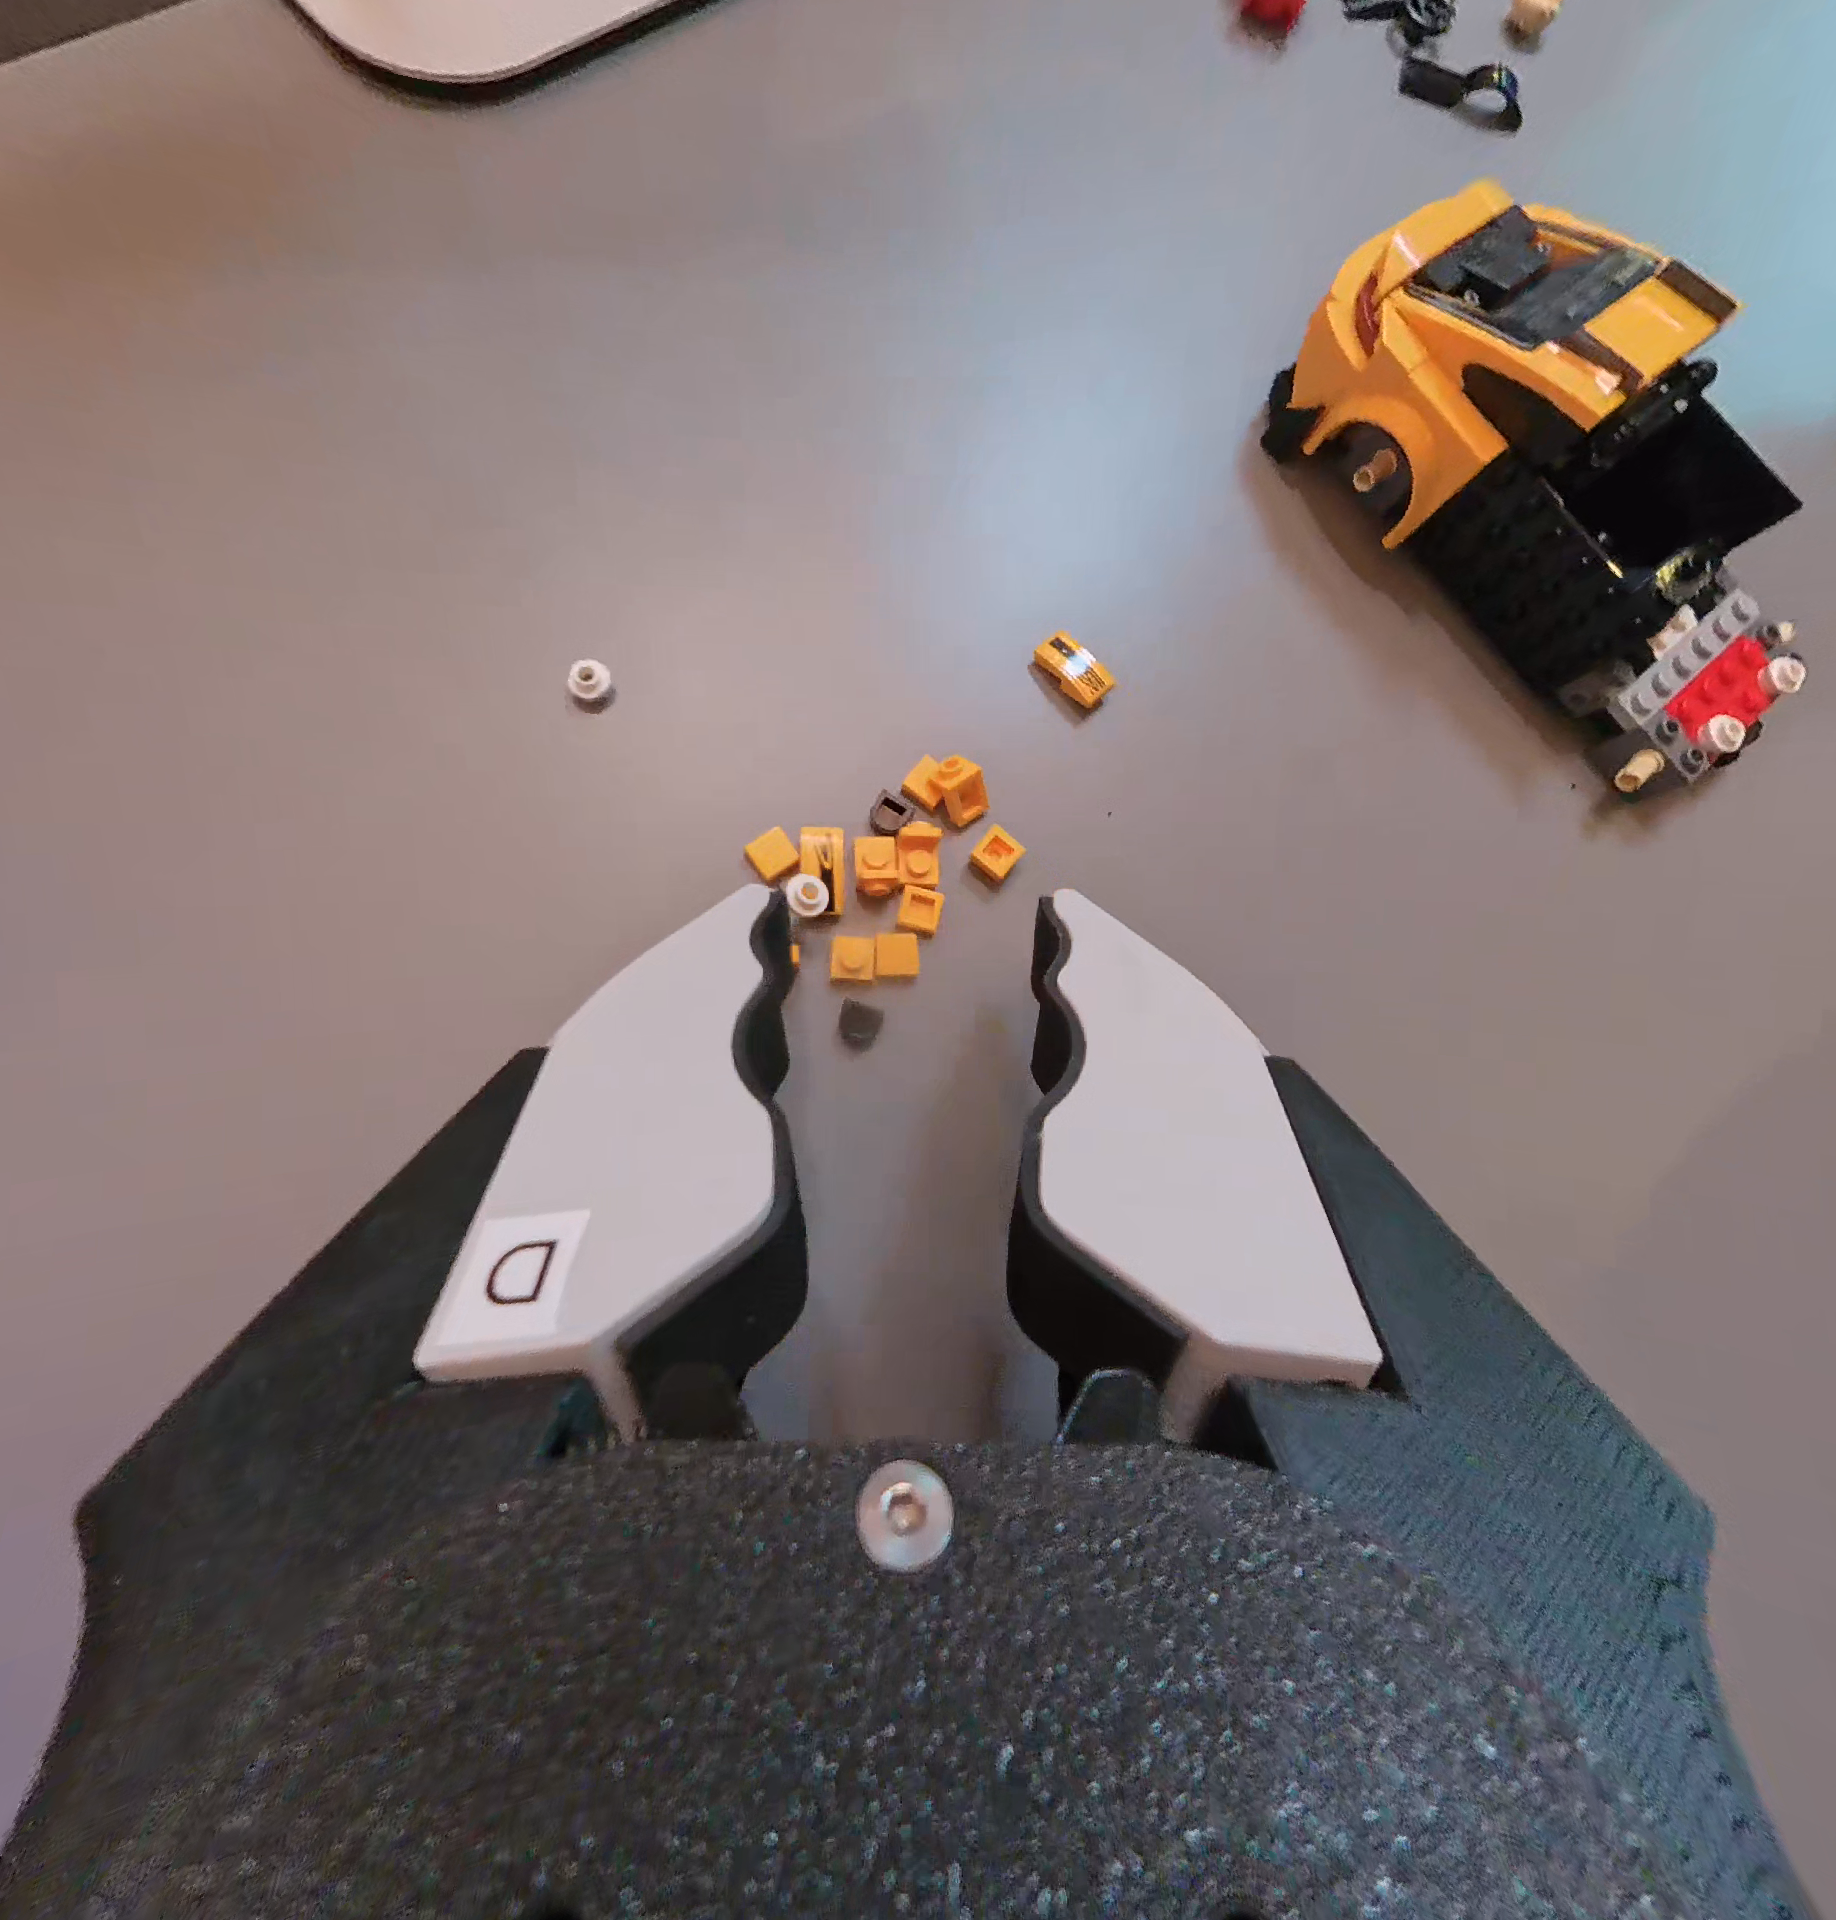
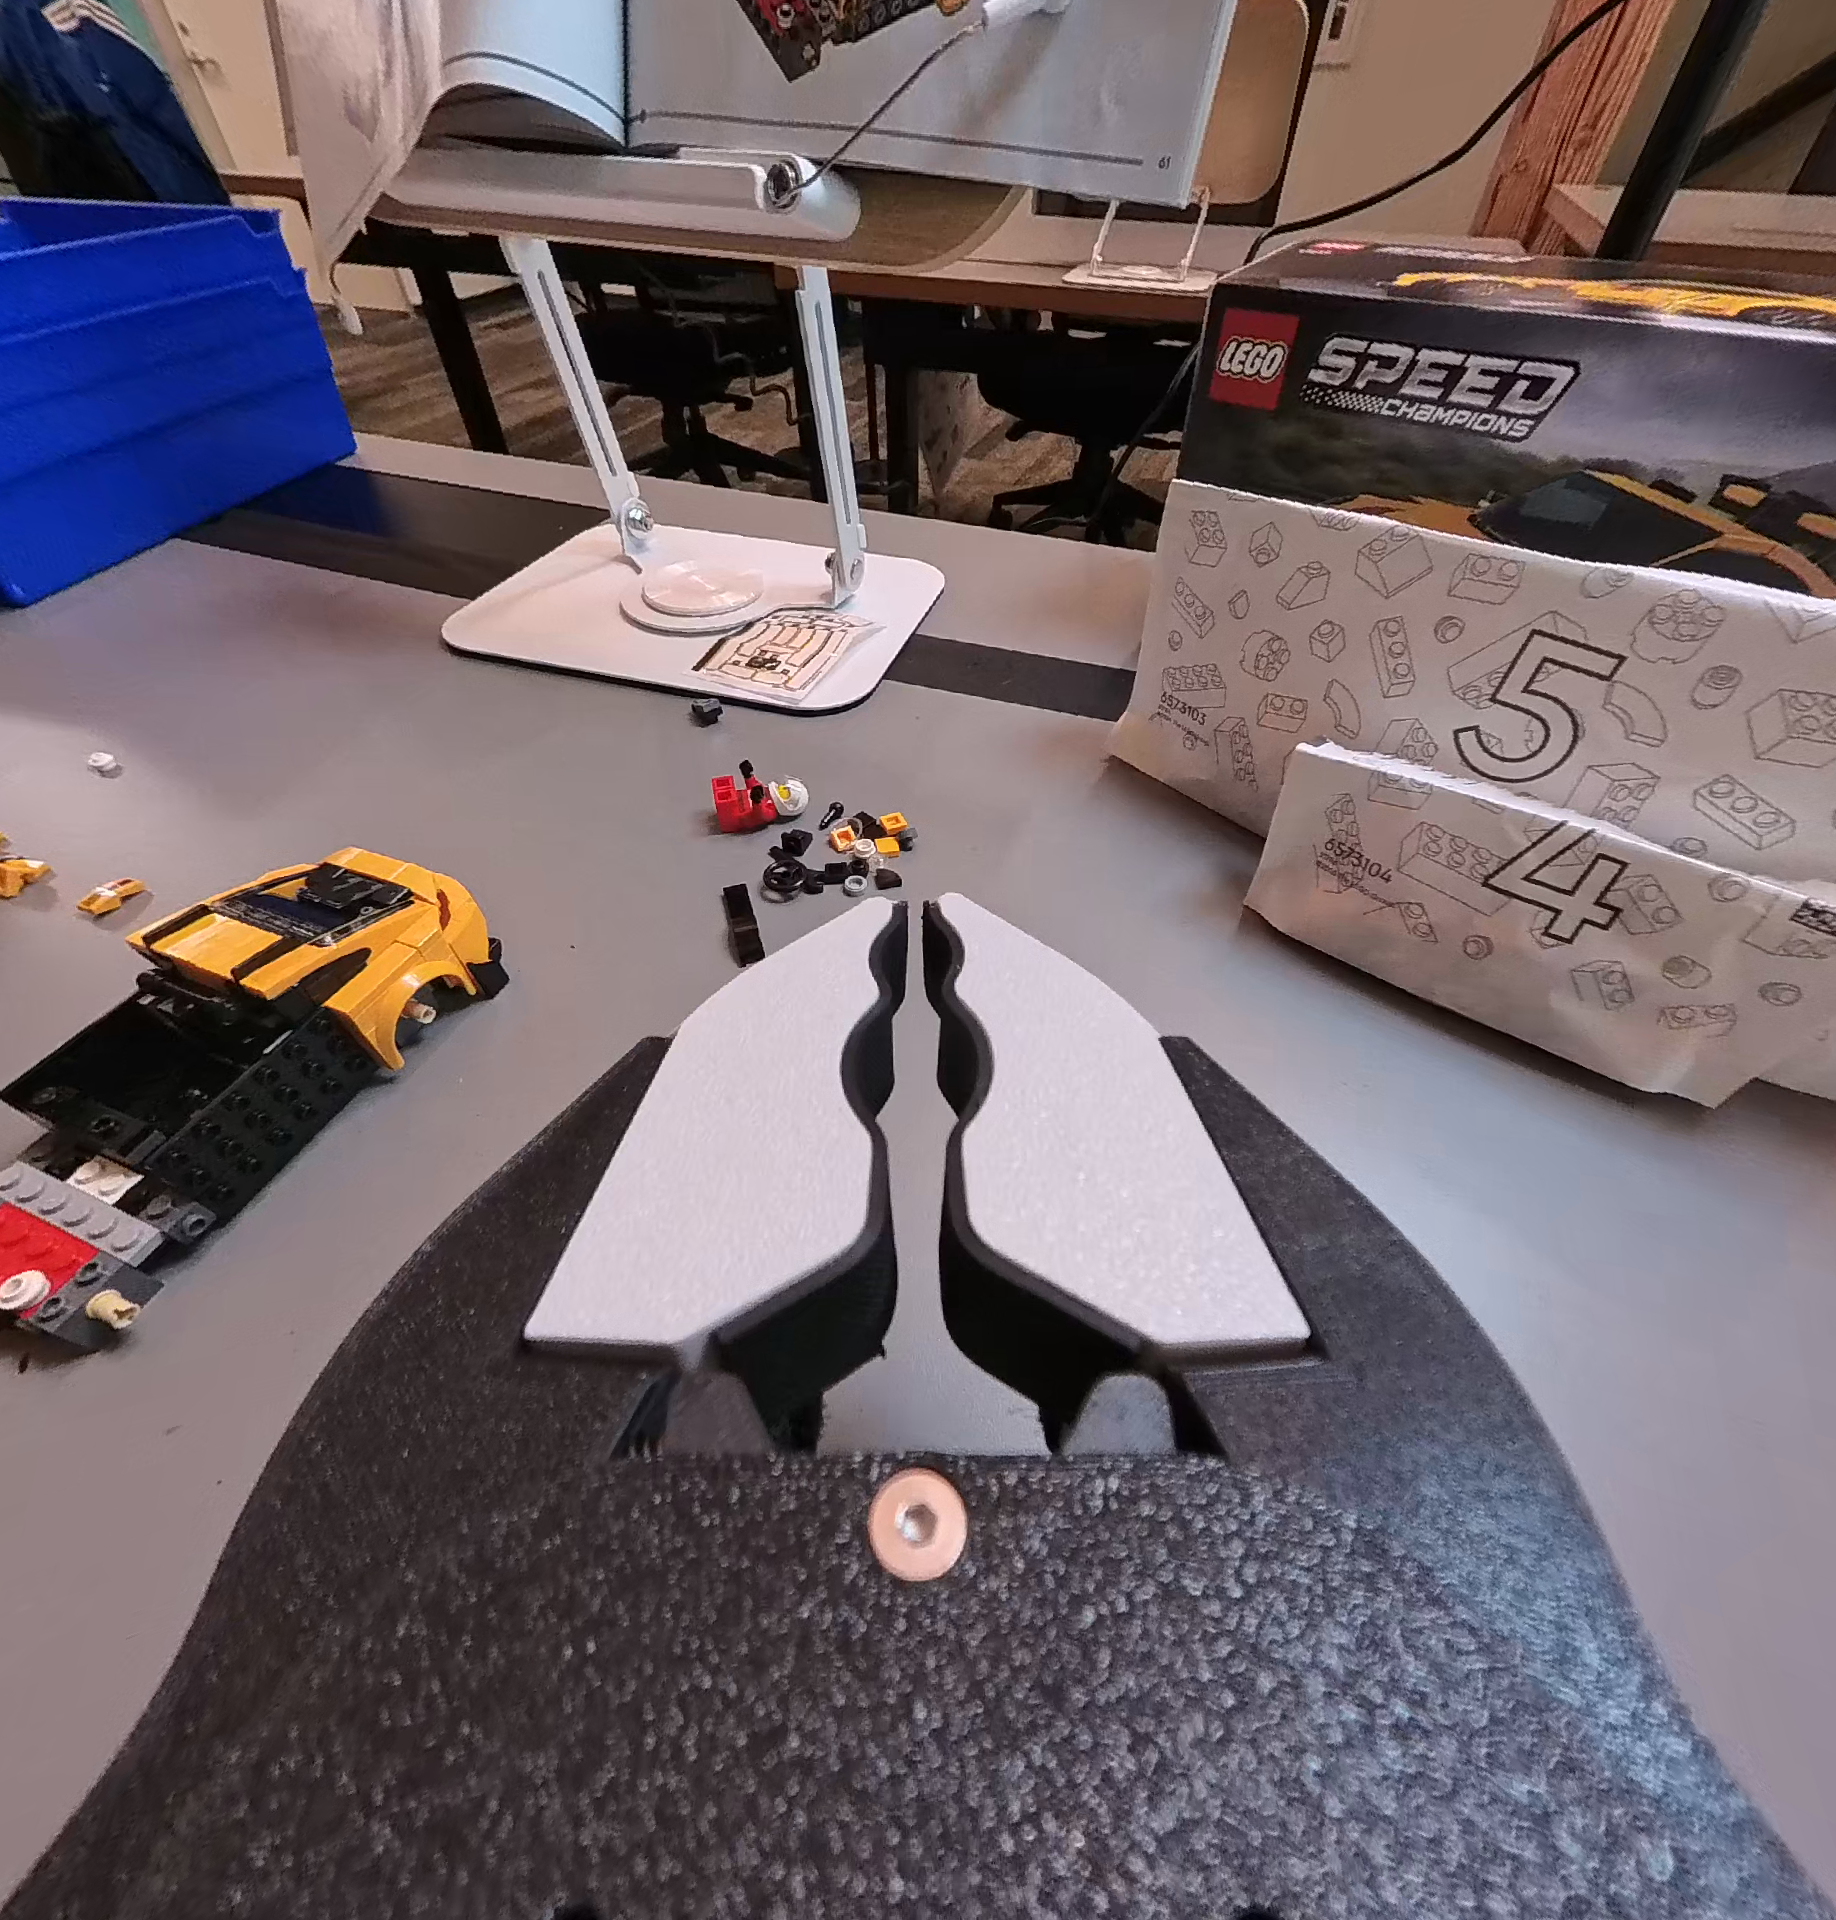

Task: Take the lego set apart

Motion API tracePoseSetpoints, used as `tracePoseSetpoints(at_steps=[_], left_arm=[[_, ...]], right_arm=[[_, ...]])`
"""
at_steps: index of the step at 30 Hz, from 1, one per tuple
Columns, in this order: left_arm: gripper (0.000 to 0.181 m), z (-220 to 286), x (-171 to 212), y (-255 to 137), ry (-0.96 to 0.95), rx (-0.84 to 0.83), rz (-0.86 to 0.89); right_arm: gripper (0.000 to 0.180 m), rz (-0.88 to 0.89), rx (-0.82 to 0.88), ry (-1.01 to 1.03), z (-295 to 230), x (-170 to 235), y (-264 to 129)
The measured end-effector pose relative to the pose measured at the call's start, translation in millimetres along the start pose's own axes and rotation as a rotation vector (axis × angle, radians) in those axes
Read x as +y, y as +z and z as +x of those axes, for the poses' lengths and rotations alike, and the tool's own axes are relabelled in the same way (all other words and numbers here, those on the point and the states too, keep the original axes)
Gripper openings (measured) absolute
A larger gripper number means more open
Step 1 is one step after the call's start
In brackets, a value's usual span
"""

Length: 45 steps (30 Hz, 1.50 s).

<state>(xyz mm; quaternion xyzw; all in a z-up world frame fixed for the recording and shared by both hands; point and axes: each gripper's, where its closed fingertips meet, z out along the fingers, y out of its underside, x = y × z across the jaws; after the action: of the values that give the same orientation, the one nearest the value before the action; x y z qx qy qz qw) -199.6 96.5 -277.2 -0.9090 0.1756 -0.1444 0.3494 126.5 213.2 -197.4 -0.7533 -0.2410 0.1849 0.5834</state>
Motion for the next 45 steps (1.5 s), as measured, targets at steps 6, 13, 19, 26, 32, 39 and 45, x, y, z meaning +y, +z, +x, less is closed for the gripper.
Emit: tracePoseSetpoints(at_steps=[6, 13, 19, 26, 32, 39, 45], left_arm=[[0.061, 5, 8, -2, 0.122, -0.021, -0.045], [0.064, 9, 20, -7, 0.223, -0.047, -0.115], [0.067, 7, 23, -11, 0.287, -0.096, -0.134], [0.080, 12, 15, 1, 0.286, -0.051, -0.101], [0.080, 25, 13, 7, 0.273, 0.036, -0.103], [0.077, 16, 3, -6, 0.261, -0.029, -0.042], [0.030, 8, 15, -23, 0.104, -0.082, -0.100]], right_arm=[[0.002, -0.004, -0.002, -0.001, 0, 1, 0], [0.002, -0.013, -0.005, -0.002, -1, 3, 1], [0.002, -0.020, -0.006, 0.000, -1, 5, 2], [0.002, -0.025, -0.012, 0.001, -2, 6, 3], [0.003, -0.026, -0.016, 0.003, -2, 6, 3], [0.003, -0.030, -0.020, 0.005, -3, 7, 3], [0.003, -0.033, -0.018, 0.013, -1, 8, 4]])
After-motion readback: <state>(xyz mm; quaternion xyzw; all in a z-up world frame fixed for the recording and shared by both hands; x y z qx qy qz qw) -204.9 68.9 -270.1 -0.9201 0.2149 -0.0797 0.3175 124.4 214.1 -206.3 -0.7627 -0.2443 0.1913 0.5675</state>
